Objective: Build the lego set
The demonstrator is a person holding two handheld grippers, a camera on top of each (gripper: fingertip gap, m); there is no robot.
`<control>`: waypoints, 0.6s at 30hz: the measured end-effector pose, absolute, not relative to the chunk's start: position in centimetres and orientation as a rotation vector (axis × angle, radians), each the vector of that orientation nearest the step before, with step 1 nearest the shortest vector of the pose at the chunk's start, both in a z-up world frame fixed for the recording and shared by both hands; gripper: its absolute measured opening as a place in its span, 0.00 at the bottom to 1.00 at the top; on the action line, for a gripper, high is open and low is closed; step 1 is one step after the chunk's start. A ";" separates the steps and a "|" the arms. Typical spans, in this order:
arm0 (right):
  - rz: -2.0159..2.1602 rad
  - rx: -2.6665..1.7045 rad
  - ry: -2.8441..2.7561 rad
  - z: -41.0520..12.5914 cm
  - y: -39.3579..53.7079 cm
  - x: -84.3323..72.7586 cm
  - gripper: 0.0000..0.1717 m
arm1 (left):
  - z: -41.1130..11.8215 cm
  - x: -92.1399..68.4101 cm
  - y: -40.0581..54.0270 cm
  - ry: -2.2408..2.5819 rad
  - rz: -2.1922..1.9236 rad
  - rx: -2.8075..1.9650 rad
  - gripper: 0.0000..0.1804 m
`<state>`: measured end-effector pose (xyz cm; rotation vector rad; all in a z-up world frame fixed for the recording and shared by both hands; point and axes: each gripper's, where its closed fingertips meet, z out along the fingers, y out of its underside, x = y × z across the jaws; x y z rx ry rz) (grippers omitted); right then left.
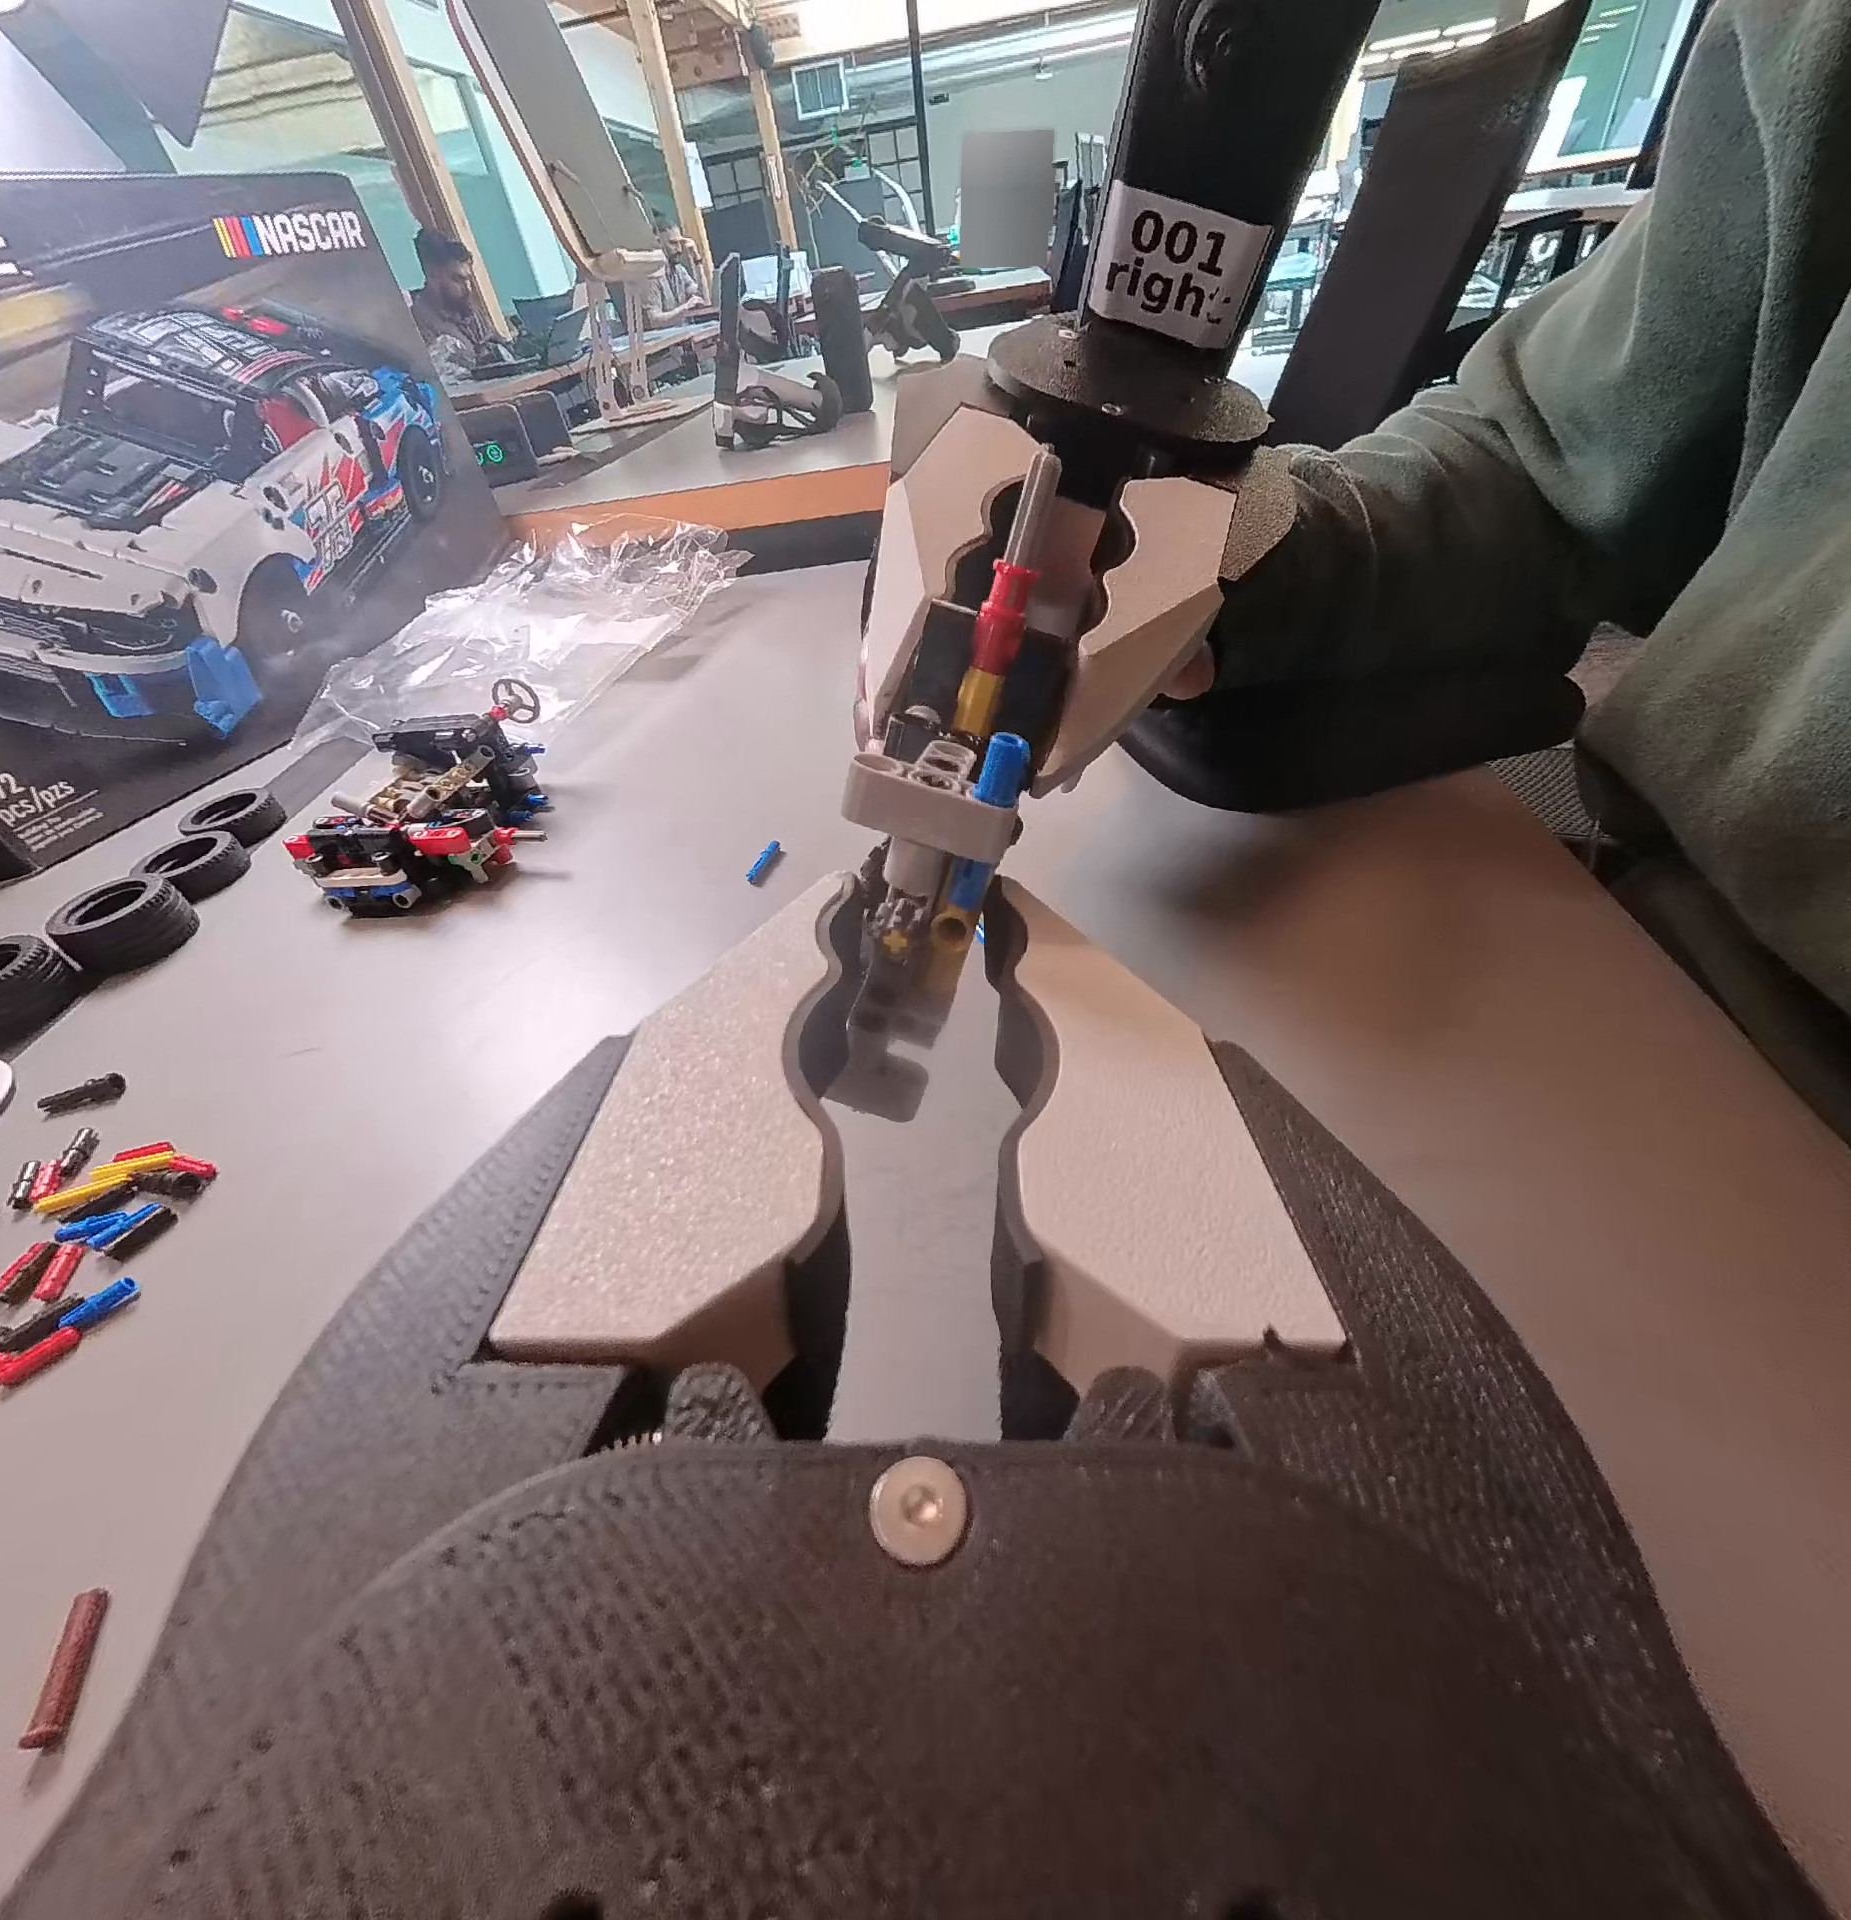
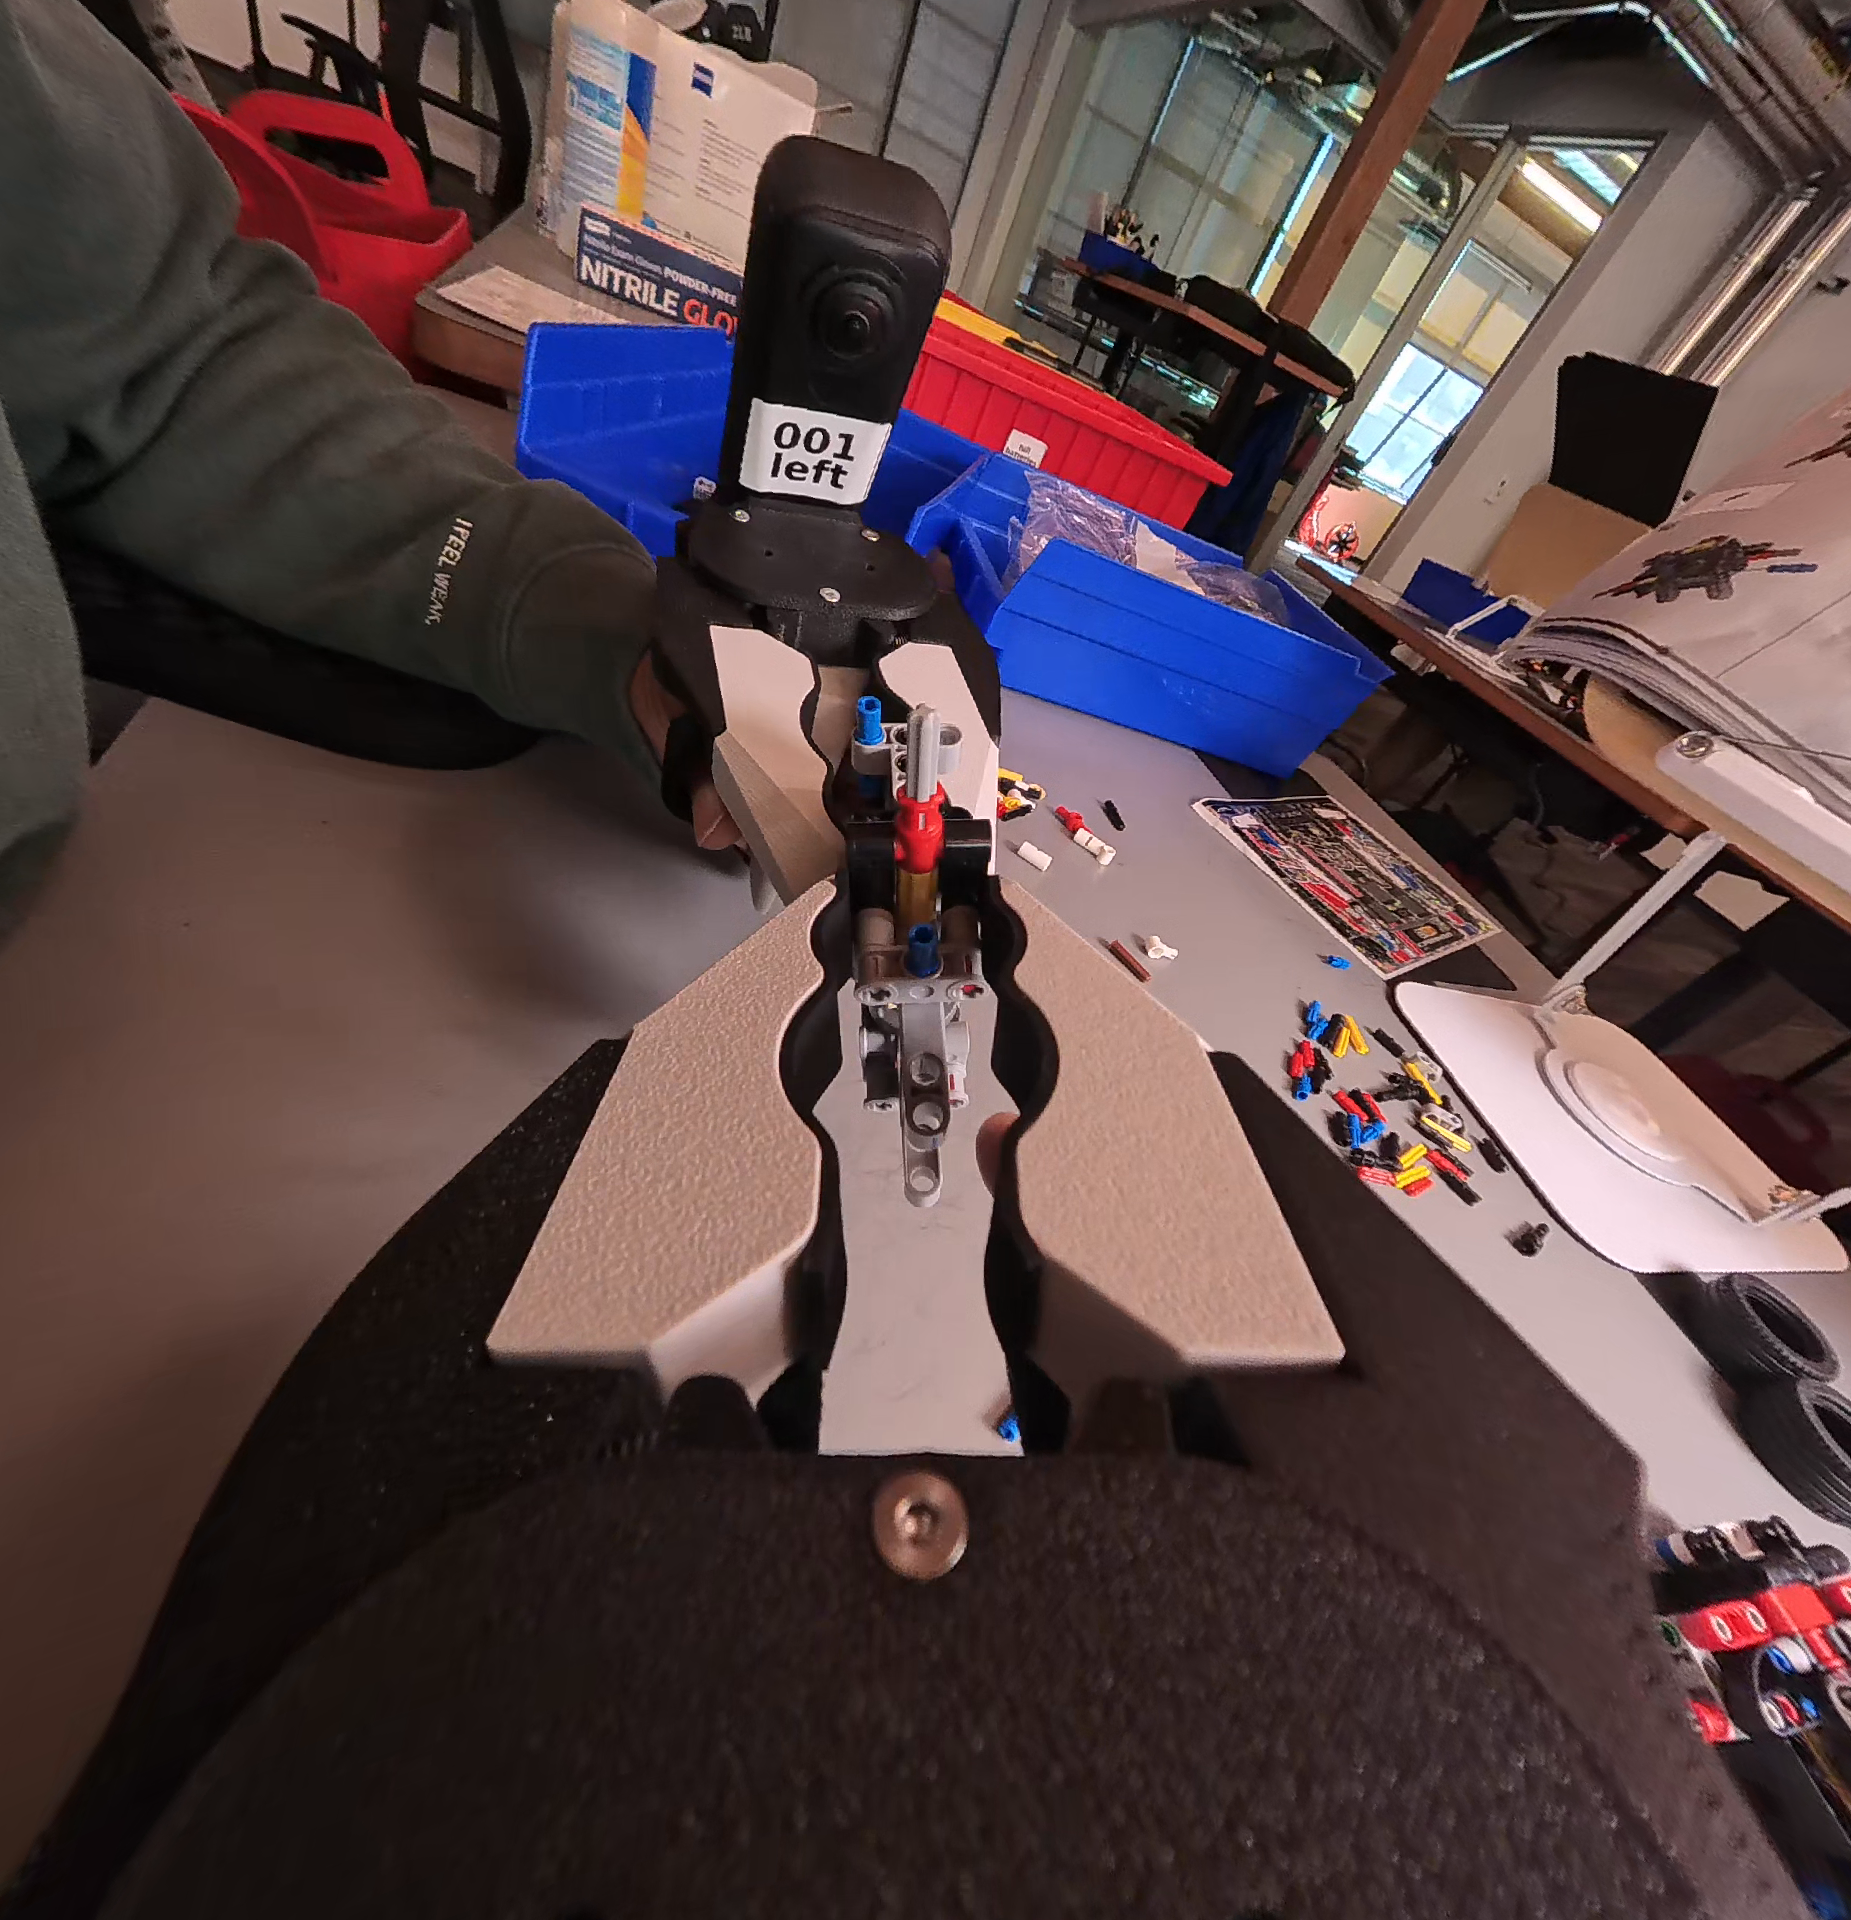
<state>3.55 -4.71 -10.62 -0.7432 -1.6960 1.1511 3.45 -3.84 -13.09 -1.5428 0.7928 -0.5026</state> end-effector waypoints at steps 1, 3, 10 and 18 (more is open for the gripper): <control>1.153 -0.745 -1.697 -10.6 -4.7 3.5 0.13 | -13.1 3.4 -3.8 0.794 -0.499 -1.543 0.12; 1.155 -0.749 -1.697 -10.7 -4.7 3.5 0.13 | -13.2 3.4 -3.8 0.795 -0.494 -1.548 0.12; 1.158 -0.762 -1.697 -11.0 -4.5 3.4 0.13 | -13.5 3.3 -3.6 0.793 -0.485 -1.565 0.12; 1.179 -0.787 -1.690 -11.1 -4.3 3.3 0.13 | -13.6 3.2 -3.6 0.794 -0.470 -1.570 0.11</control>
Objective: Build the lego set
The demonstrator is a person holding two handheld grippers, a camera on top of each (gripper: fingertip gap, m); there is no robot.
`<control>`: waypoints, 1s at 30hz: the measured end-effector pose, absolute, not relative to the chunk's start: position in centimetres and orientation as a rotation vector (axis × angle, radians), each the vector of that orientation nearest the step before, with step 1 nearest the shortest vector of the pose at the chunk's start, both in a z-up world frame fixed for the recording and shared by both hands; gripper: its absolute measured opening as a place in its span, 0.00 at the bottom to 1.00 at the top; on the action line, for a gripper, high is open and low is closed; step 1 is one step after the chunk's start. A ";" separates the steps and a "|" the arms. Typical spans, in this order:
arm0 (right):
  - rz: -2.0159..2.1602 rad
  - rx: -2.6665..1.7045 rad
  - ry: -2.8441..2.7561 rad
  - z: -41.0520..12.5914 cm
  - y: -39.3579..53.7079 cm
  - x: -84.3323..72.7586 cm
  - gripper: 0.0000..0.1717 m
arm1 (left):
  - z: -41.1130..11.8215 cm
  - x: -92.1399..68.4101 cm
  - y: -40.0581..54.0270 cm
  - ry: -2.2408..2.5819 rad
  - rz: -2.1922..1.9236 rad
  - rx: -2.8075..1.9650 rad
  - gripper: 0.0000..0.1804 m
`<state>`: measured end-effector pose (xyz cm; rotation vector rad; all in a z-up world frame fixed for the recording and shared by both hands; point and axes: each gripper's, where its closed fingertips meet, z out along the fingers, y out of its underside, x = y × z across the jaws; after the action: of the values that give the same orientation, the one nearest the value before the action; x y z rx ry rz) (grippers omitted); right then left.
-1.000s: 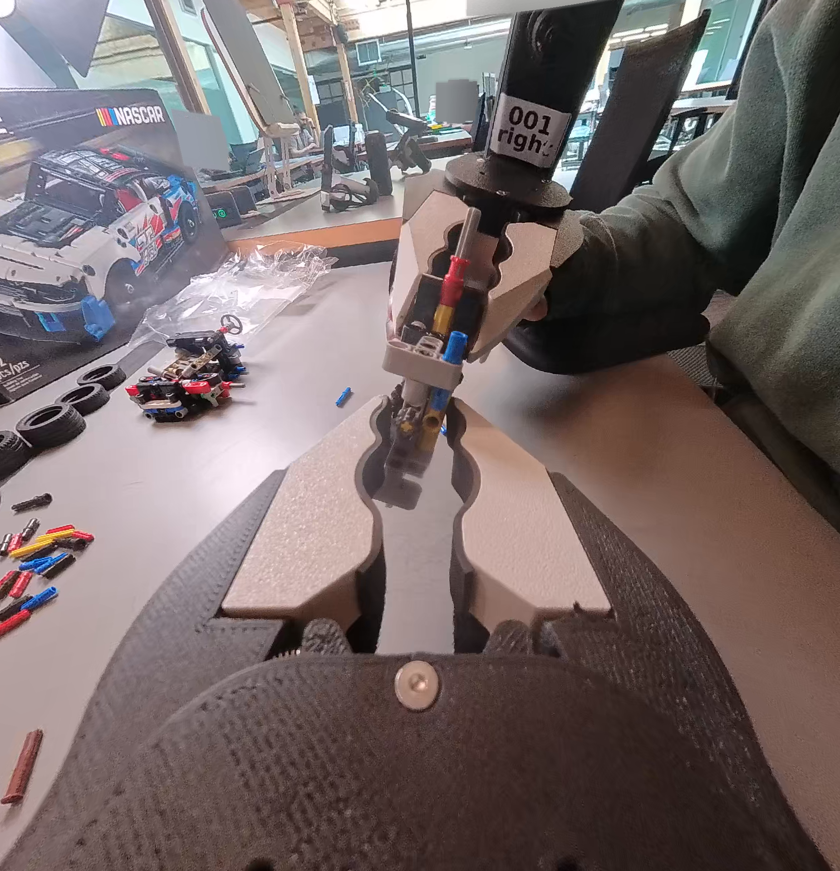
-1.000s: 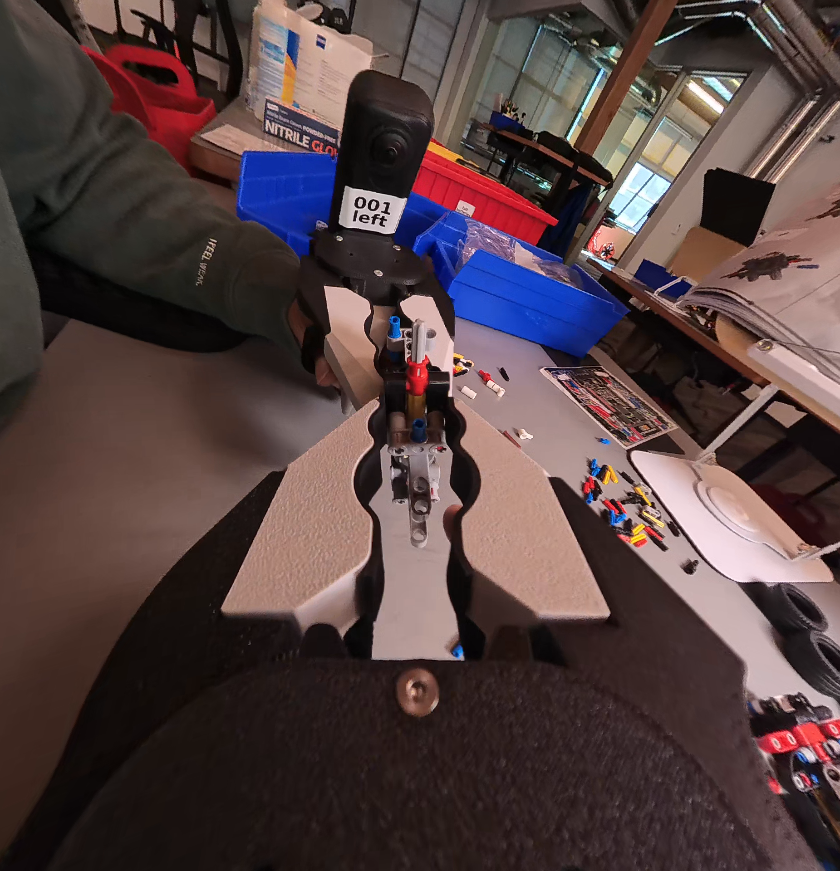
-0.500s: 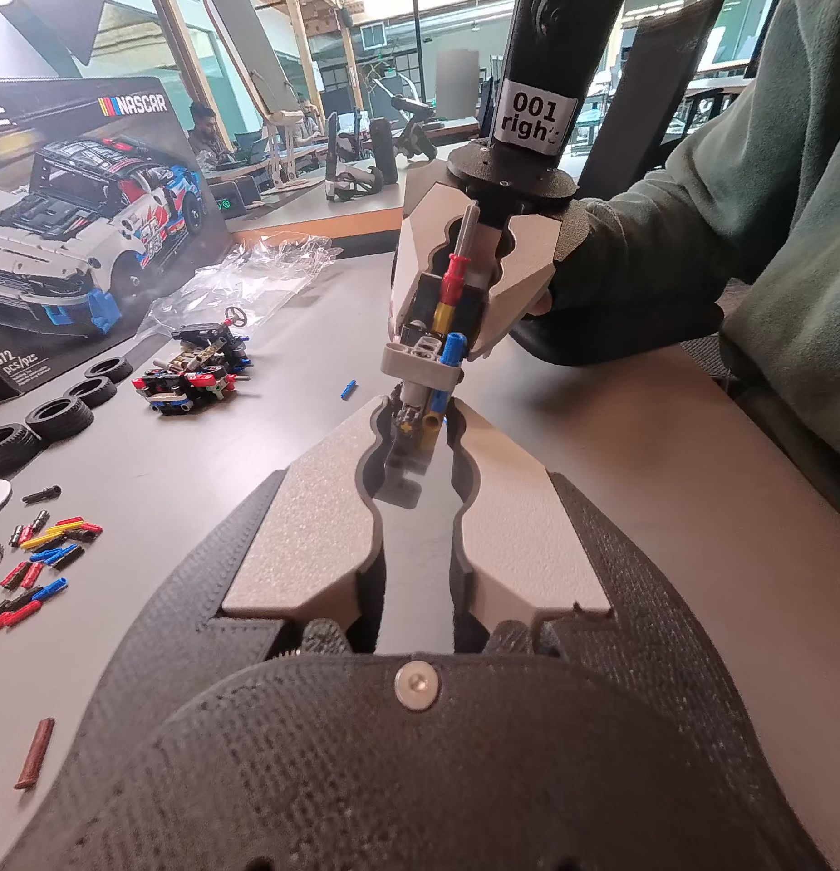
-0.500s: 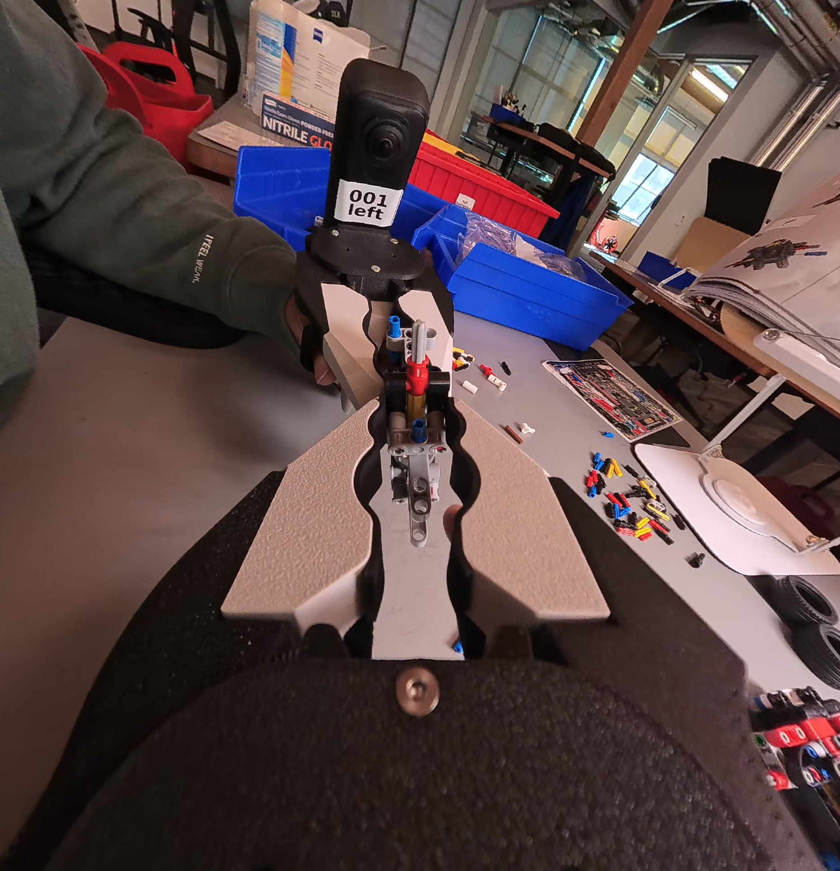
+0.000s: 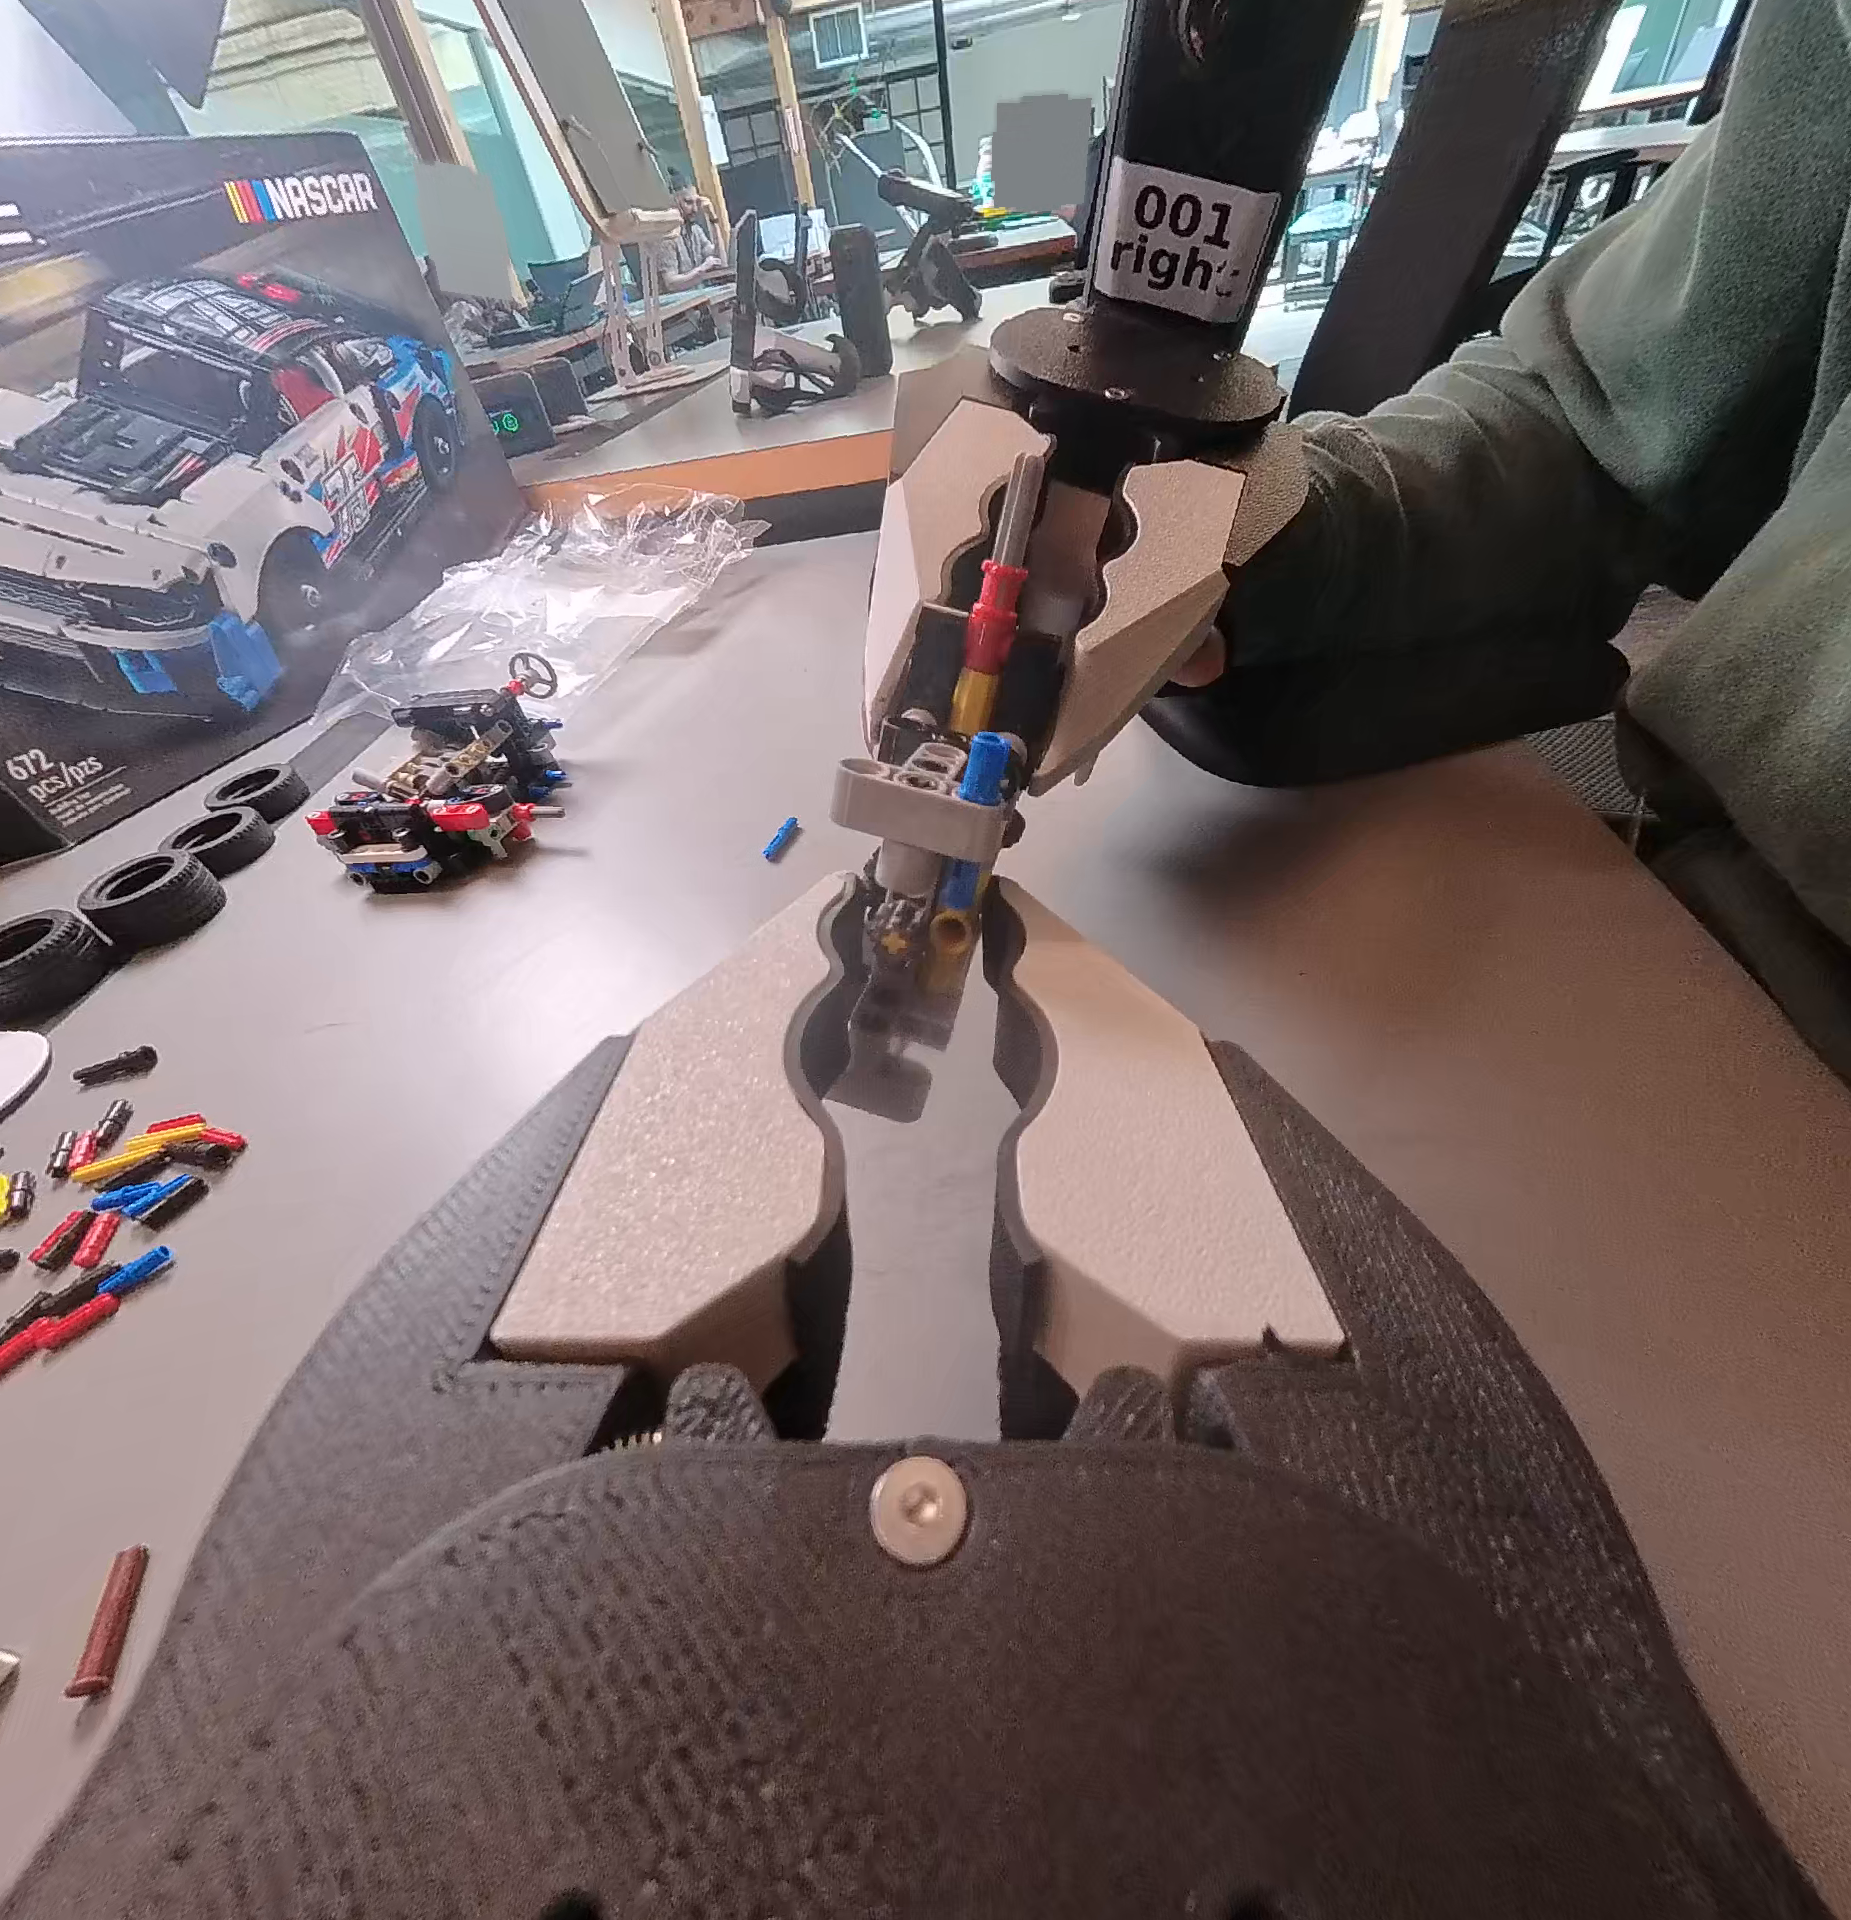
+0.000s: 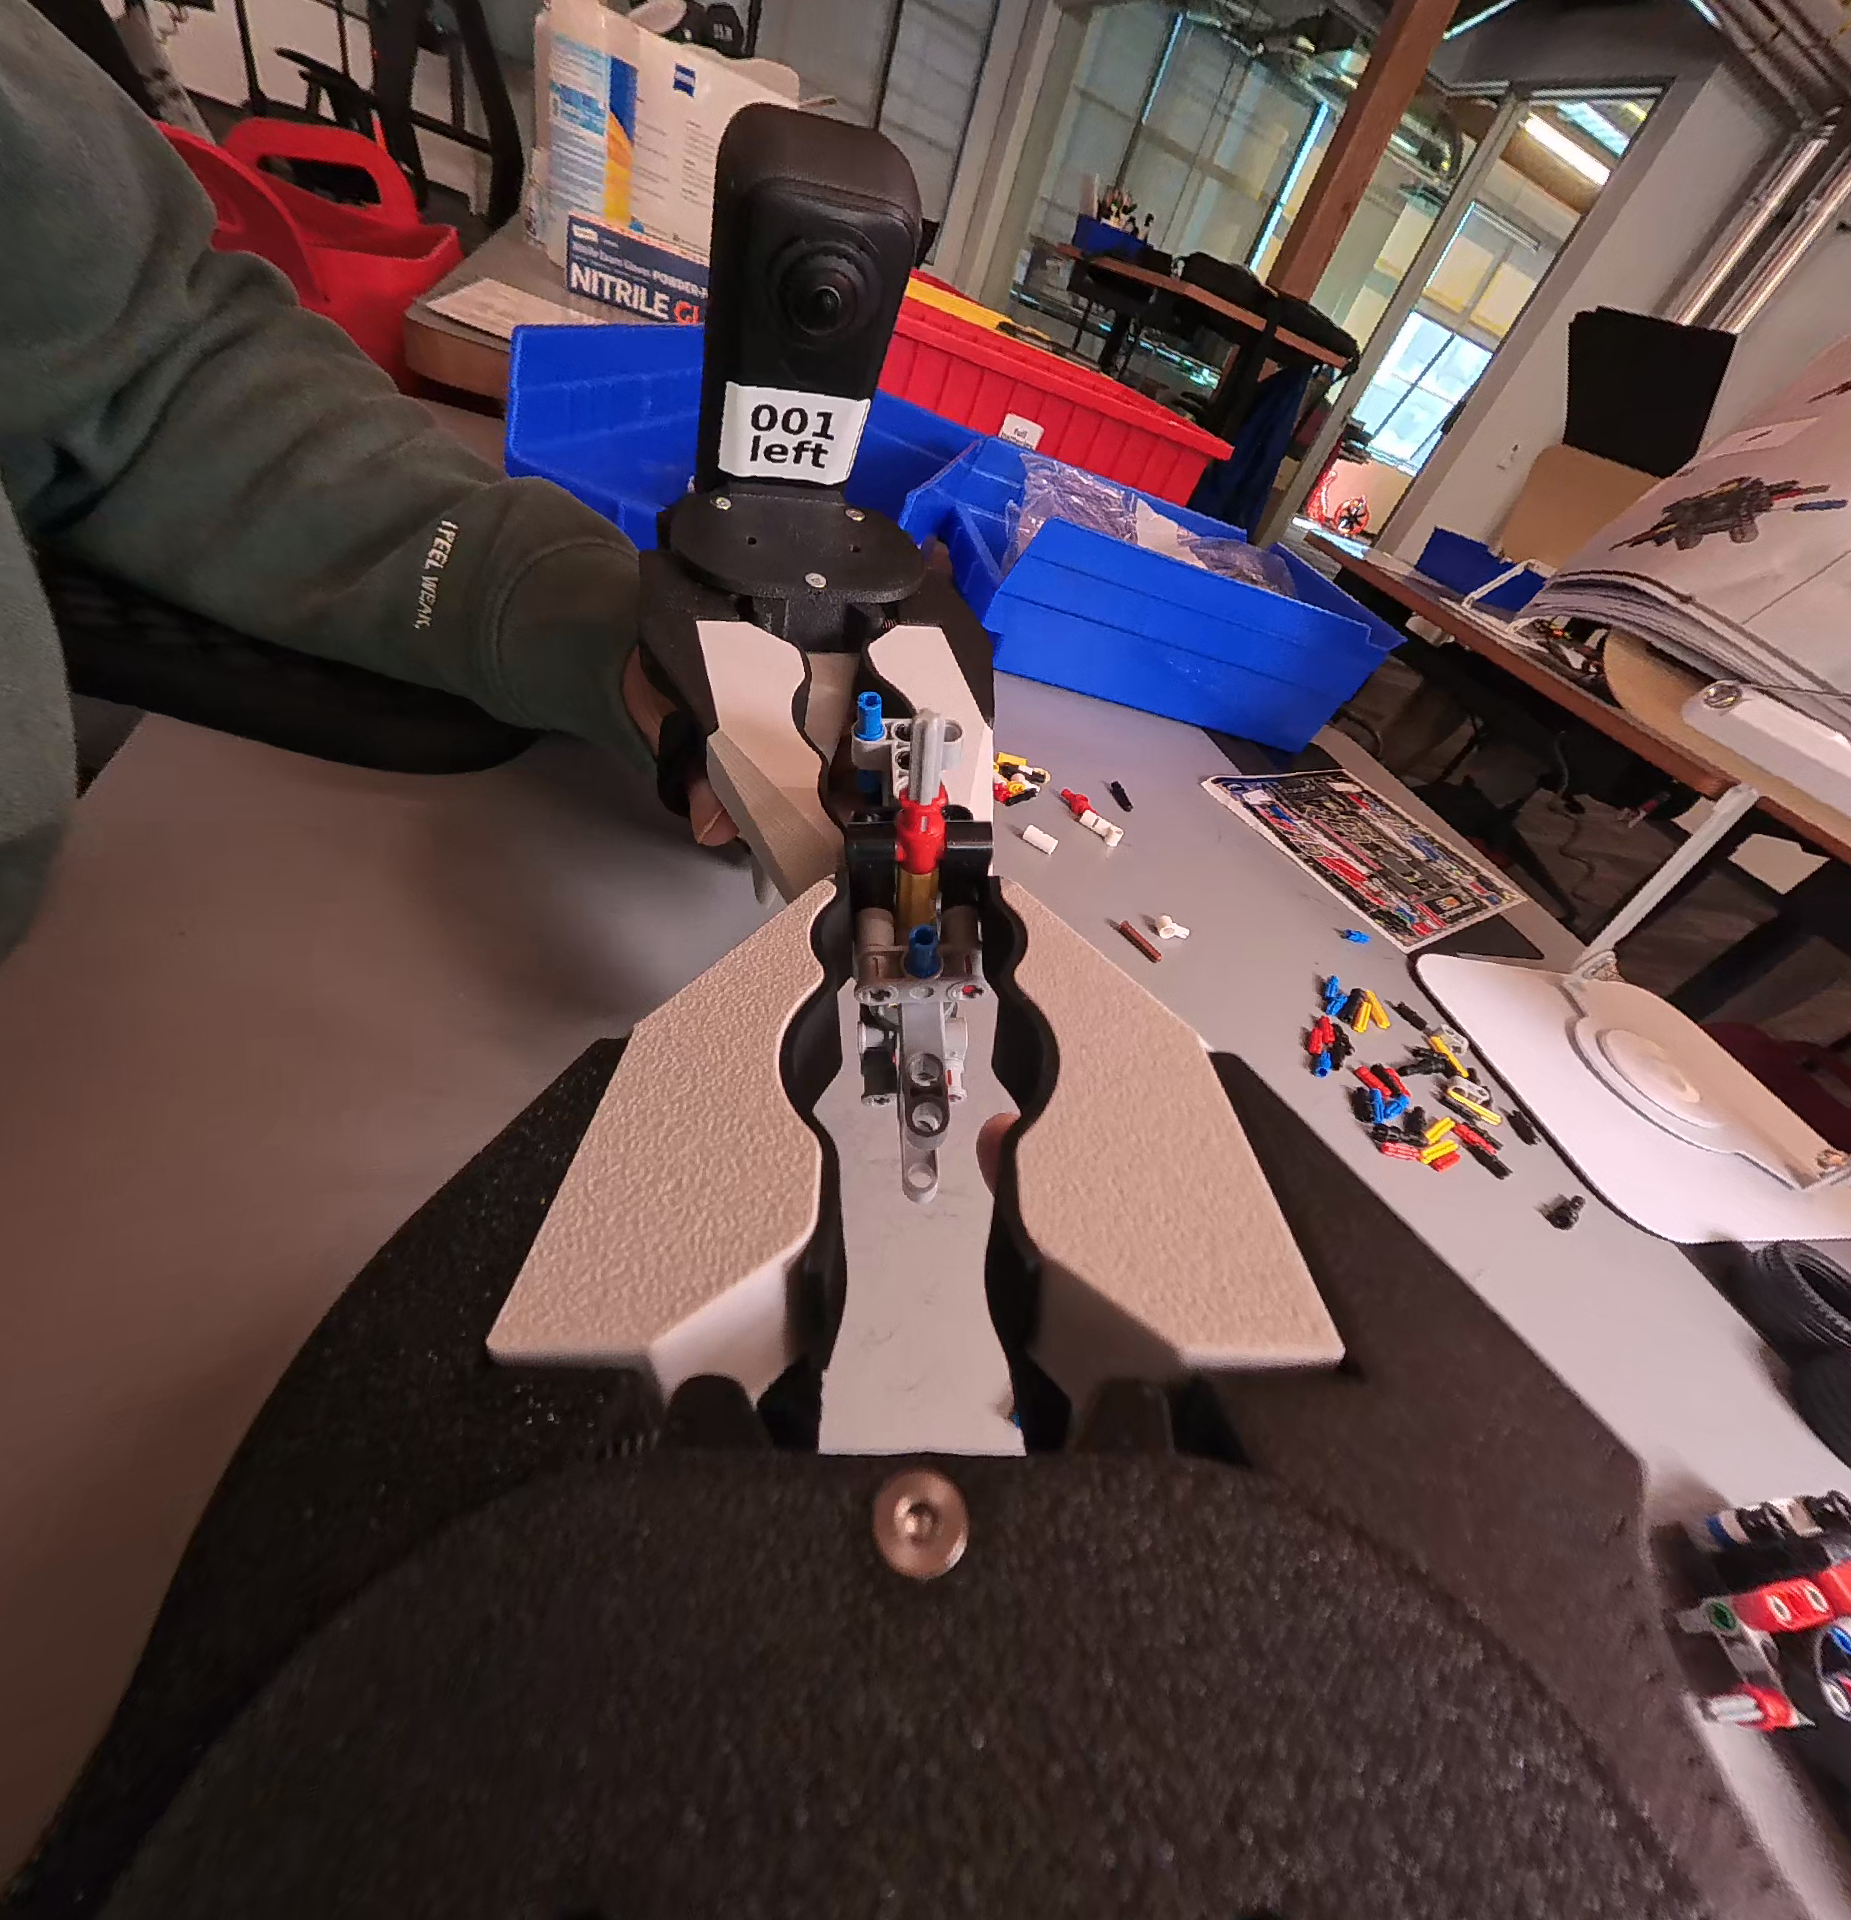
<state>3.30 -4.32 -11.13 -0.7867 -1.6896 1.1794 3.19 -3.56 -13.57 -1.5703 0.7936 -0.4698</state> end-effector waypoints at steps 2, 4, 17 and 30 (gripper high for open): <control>1.182 -0.793 -1.689 -11.2 -4.3 3.3 0.13 | -13.6 3.2 -3.5 0.795 -0.467 -1.573 0.11; 1.178 -0.793 -1.690 -11.2 -4.3 3.3 0.13 | -13.7 3.2 -3.5 0.797 -0.468 -1.575 0.11; 1.177 -0.821 -1.690 -11.6 -3.8 3.2 0.13 | -13.9 2.9 -3.3 0.790 -0.448 -1.587 0.11; 1.207 -0.867 -1.672 -11.7 -3.1 3.1 0.13 | -13.6 2.4 -3.0 0.761 -0.424 -1.591 0.11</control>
<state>3.11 -3.10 -11.75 -0.8670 -1.6715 1.2072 2.38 -3.01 -13.59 -1.5905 0.7607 -0.4241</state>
